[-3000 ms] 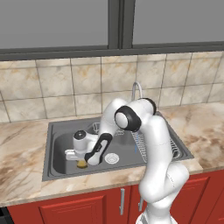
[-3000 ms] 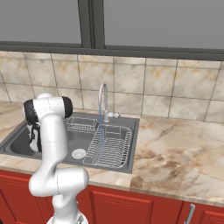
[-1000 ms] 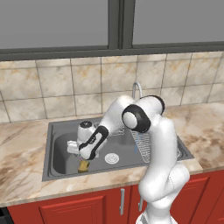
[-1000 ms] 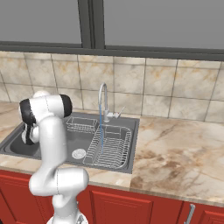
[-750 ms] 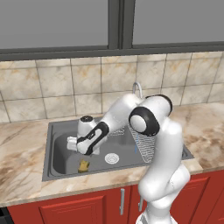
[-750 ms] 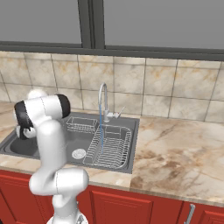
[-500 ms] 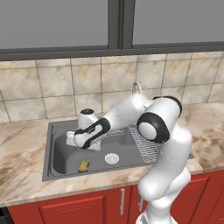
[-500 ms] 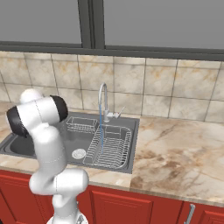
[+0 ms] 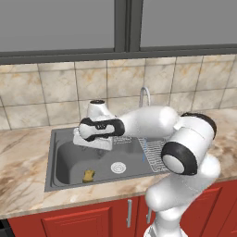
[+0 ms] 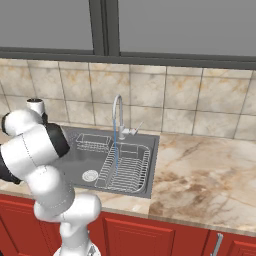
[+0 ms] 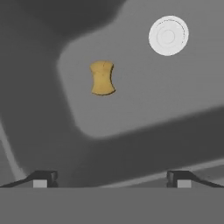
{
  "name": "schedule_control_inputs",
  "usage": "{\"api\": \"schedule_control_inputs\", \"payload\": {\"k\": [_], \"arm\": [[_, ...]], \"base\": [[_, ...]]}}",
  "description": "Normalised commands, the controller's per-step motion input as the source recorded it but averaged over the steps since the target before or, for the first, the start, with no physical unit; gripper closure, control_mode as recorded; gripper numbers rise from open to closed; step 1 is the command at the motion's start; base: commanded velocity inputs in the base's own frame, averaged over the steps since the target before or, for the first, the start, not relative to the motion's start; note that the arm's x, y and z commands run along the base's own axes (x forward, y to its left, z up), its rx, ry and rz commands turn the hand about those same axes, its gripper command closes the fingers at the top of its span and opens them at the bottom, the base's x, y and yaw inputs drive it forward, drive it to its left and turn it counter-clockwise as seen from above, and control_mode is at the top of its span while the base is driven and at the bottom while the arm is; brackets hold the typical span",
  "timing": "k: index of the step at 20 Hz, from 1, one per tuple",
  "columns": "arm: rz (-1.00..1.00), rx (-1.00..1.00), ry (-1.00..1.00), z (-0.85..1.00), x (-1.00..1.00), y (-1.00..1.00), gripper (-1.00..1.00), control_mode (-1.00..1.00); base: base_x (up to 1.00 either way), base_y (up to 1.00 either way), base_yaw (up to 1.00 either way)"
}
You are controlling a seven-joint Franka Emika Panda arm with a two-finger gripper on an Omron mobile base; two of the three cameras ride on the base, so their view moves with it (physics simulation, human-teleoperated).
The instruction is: Soak the sponge with water for a few seconds and then drop it inside the sink.
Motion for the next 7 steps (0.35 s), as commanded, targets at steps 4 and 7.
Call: {"api": "schedule_control_inputs", "payload": {"k": [4, 7], "arm": [[0.02, 0.00, 0.01, 0.45, -0.68, -0.24, -1.00, -1.00], [0.07, 0.00, 0.00, 0.38, -0.60, -0.20, -1.00, -1.00]], "base": [[0.00, 0.00, 0.00], [0.00, 0.00, 0.00]]}}
